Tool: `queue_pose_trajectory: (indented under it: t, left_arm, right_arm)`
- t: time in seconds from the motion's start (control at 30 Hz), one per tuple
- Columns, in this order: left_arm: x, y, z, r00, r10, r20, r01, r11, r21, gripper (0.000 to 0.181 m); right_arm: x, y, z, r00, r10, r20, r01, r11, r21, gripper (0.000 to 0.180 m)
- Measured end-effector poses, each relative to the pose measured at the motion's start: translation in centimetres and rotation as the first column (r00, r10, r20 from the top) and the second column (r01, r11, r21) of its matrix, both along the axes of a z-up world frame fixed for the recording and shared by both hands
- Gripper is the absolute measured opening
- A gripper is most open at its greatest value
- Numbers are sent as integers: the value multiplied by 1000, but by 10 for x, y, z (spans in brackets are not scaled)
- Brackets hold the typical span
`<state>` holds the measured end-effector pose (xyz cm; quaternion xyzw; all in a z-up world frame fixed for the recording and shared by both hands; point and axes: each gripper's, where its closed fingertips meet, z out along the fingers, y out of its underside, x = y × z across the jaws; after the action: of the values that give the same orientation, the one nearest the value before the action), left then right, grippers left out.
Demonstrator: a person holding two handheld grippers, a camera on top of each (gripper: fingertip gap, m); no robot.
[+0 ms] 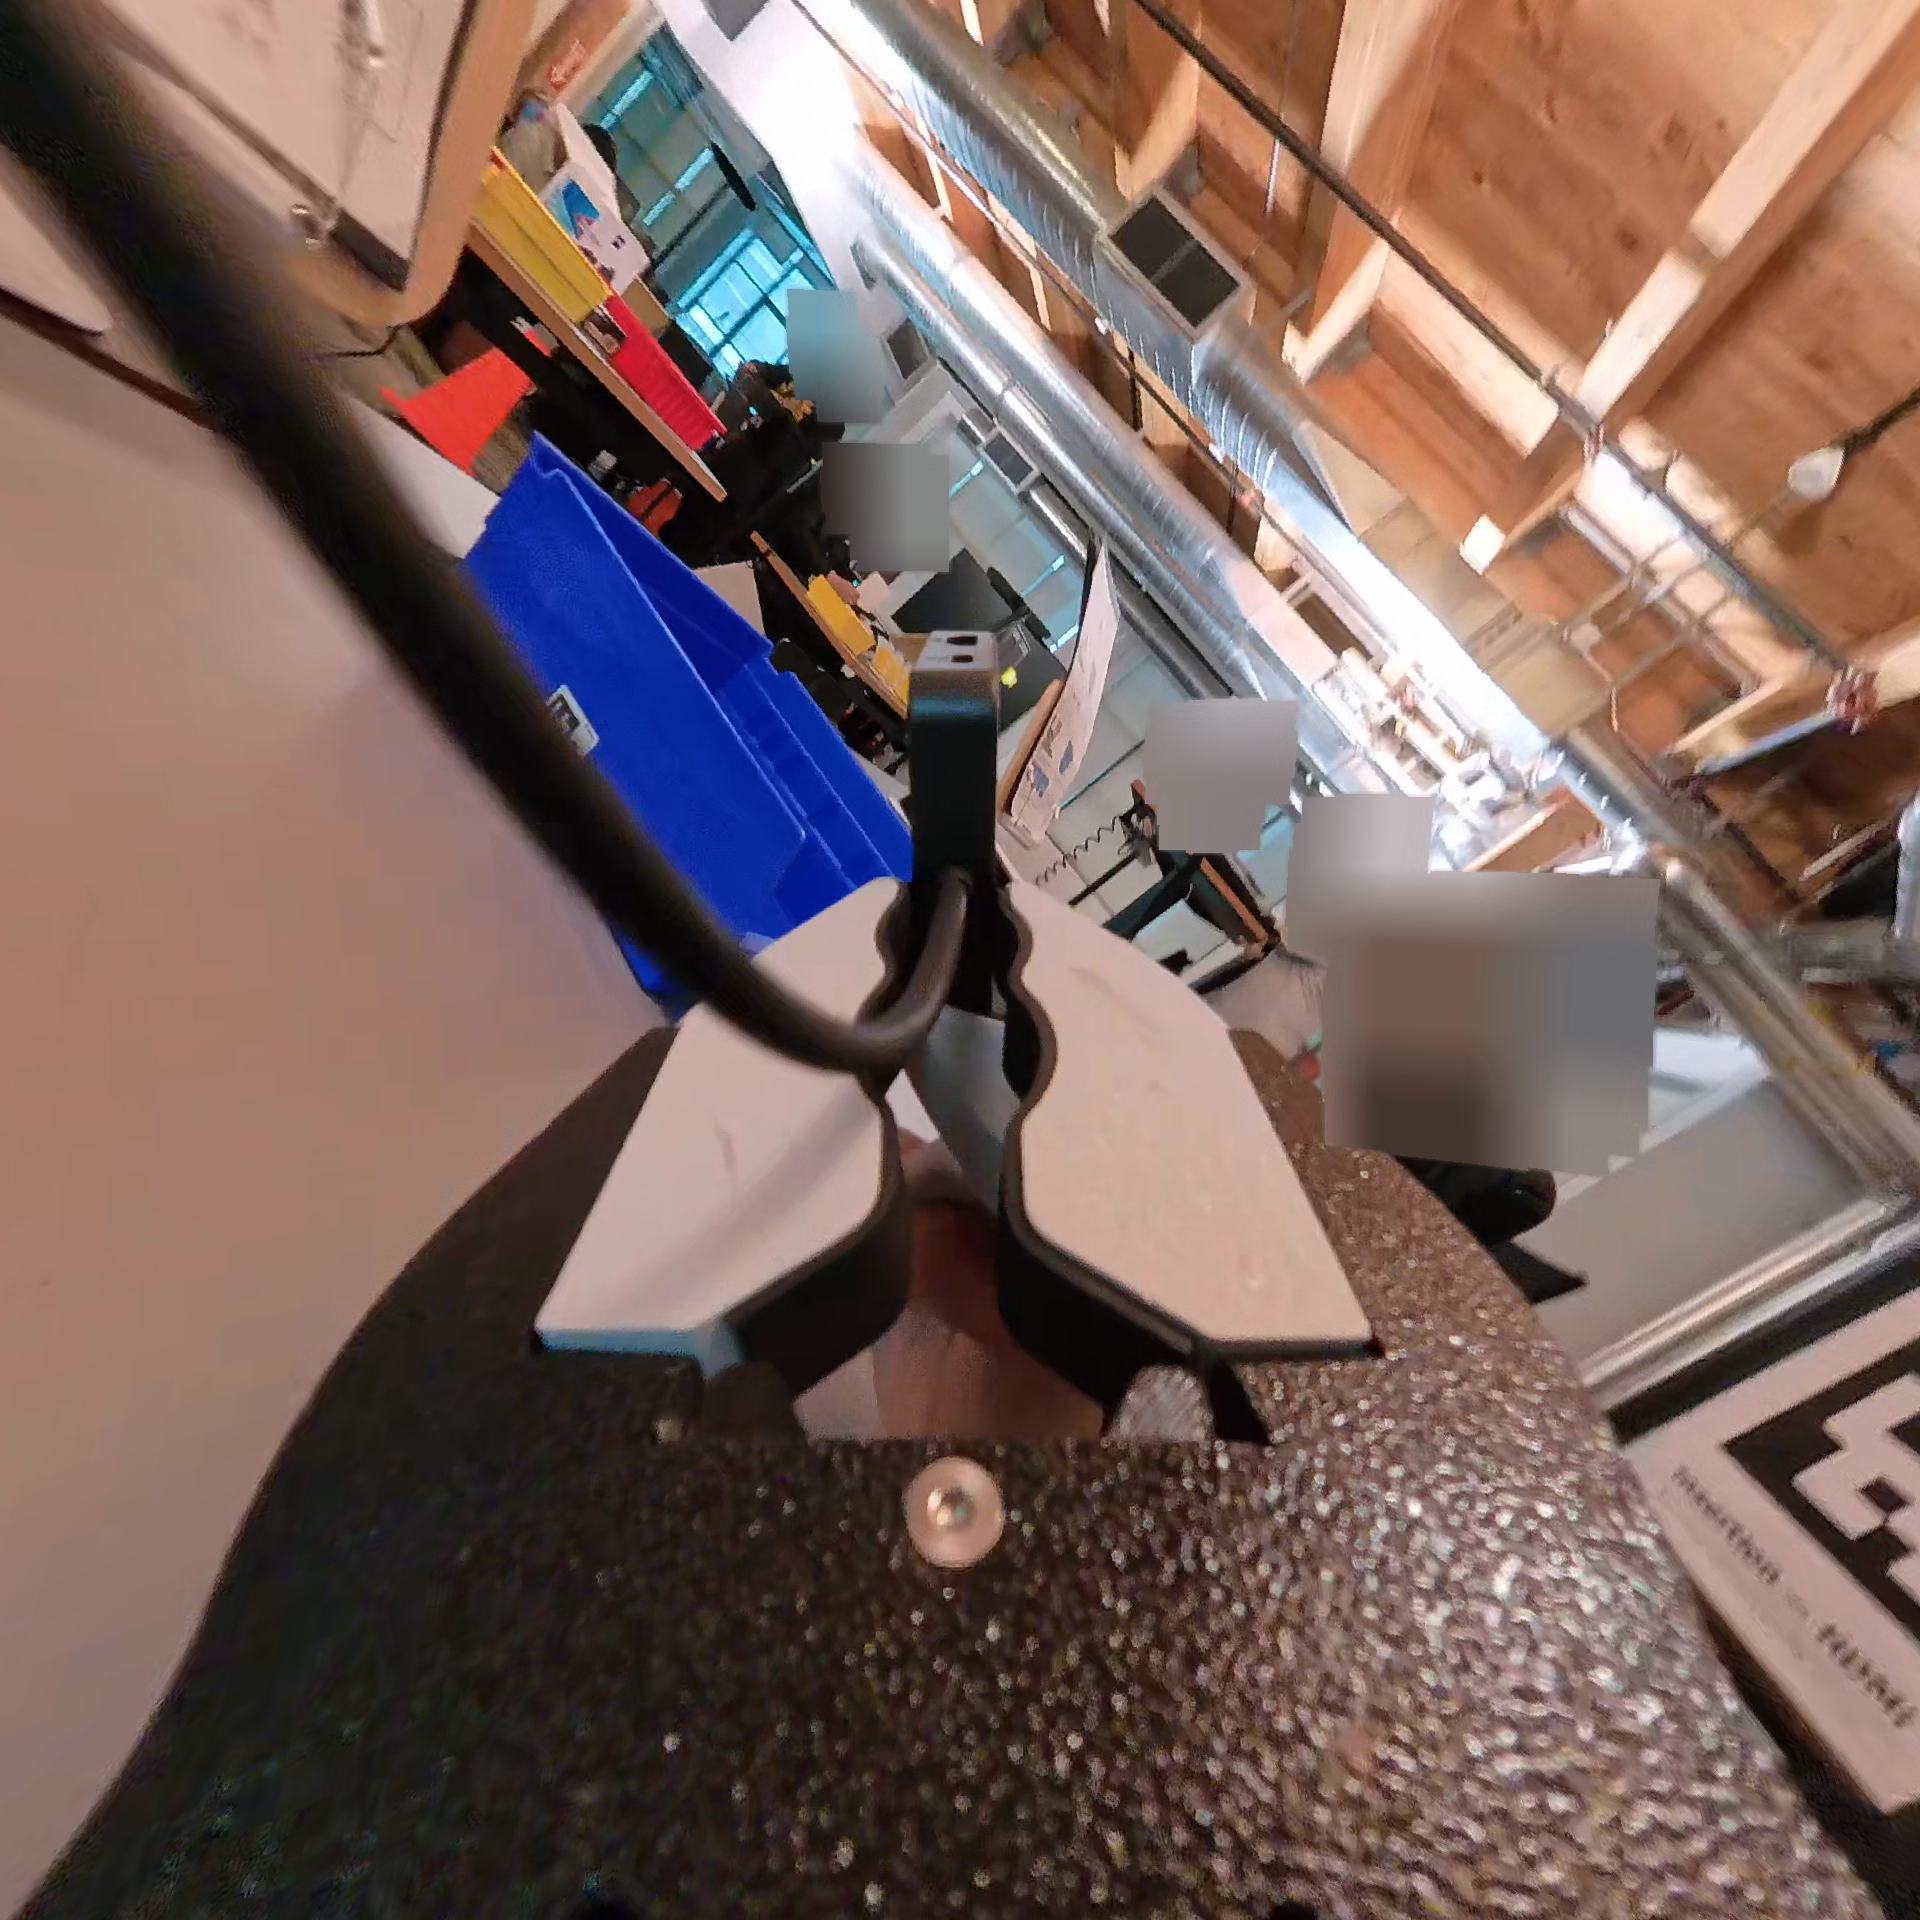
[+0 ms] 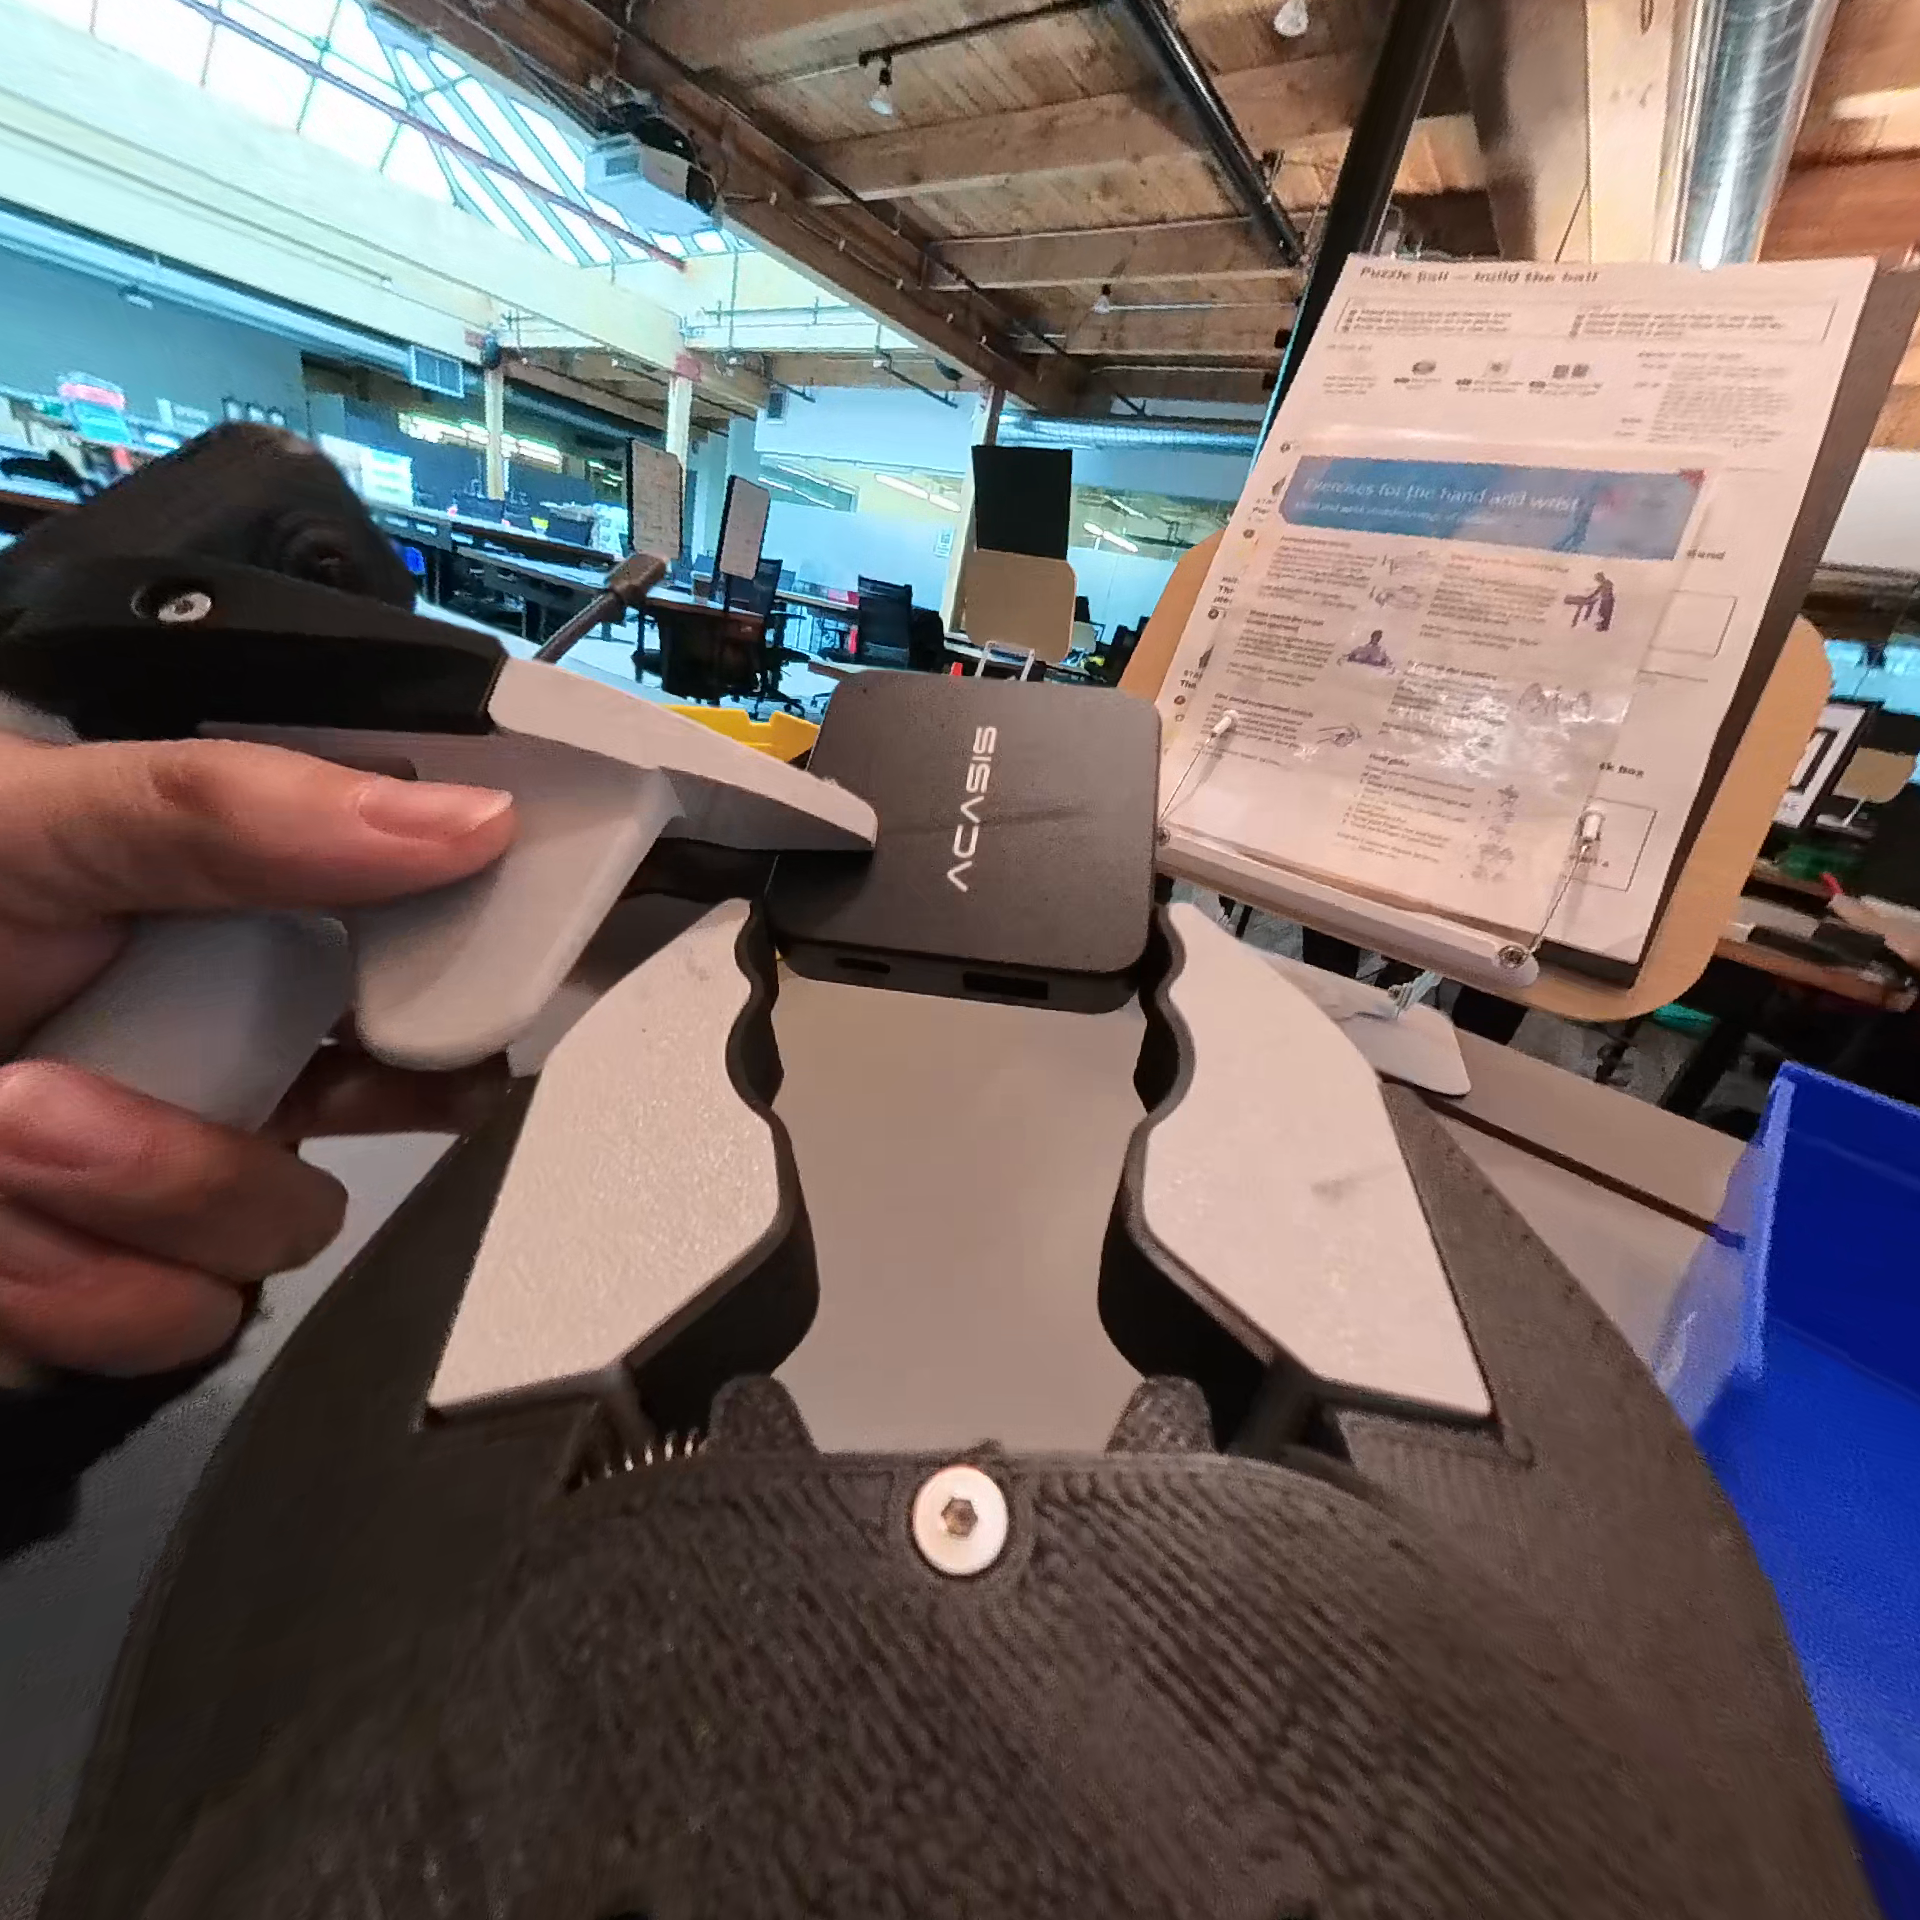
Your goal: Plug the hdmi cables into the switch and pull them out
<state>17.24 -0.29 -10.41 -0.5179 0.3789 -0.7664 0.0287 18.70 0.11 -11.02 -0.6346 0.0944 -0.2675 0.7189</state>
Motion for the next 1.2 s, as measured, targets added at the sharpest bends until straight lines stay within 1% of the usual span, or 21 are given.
queue_pose_trajectory:
  t: [0.07,0.13,0.17,0.27,0.33,0.37,0.4,0.43,0.5,0.57,0.6,0.63,0.67,0.7,0.83,0.93,1.0,1.03,1.07,1.13,1.2]
  left_arm:
    - [-2,-3,2,999,-33,40,30,996,86,14]
    - [-7,-6,7,994,-64,93,44,978,204,17]
    - [-10,-8,9,989,-83,124,48,963,264,25]
    - [-23,-12,12,969,-177,173,85,894,440,67]
    - [-34,-7,6,951,-260,168,131,828,545,85]
    - [-40,1,6,940,-291,179,146,816,560,84]
    - [-47,11,11,924,-322,205,167,824,541,83]
    - [-55,24,18,909,-346,234,197,849,490,81]
    - [-63,59,36,901,-342,267,260,918,298,64]
    - [-61,96,52,922,-290,257,276,957,92,53]
    - [-61,103,54,924,-303,234,297,953,64,48]
    - [-61,102,51,921,-340,189,331,940,80,43]
    - [-61,94,45,915,-387,115,375,920,116,43]
    - [-63,82,38,898,-439,44,427,891,155,49]
    - [-67,34,17,804,-572,-162,594,775,216,52]
    - [-72,13,-5,723,-627,-291,688,692,220,50]
    - [-78,2,-11,665,-678,-314,741,652,162,40]
    - [-79,-3,-13,647,-696,-312,754,644,130,25]
    - [-78,-6,-15,646,-700,-305,755,646,116,19]
    - [-71,-8,-16,663,-698,-270,732,680,40,16]
    - [-67,-11,-9,658,-730,-185,721,682,-126,15]
  right_arm:
    - [-2,-3,4,999,7,53,-7,1000,-5,68]
    - [-4,-5,9,997,60,46,-61,998,27,68]
    - [-1,-10,12,997,67,24,-69,996,62,68]
    - [4,-24,23,986,165,-31,-157,973,168,68]
    - [4,-35,30,962,269,-52,-250,939,234,68]
    - [3,-42,34,945,322,-51,-299,918,260,68]
    - [4,-49,37,937,347,-41,-324,906,274,68]
    - [-1,-53,40,910,414,-22,-393,879,269,67]
    - [-10,-62,43,874,486,9,-473,846,244,68]
    - [-27,-61,37,818,575,28,-573,808,138,68]
    - [-34,-58,33,805,592,36,-593,801,87,68]
    - [-42,-53,30,792,609,49,-610,791,38,68]
    - [-49,-46,26,778,626,53,-627,779,-2,68]
    - [-55,-39,21,771,634,55,-633,773,-38,68]
    - [-72,-13,1,759,646,81,-628,759,-170,68]
    - [-83,-3,-9,742,664,90,-633,738,-234,68]
    - [-87,0,-11,734,674,86,-639,727,-252,68]
    - [-86,1,-13,741,666,85,-629,732,-261,68]
    - [-85,2,-15,743,664,80,-625,733,-270,68]
    - [-80,-1,-13,757,647,88,-613,751,-246,68]
    - [-80,-6,-3,754,646,120,-625,761,-173,68]
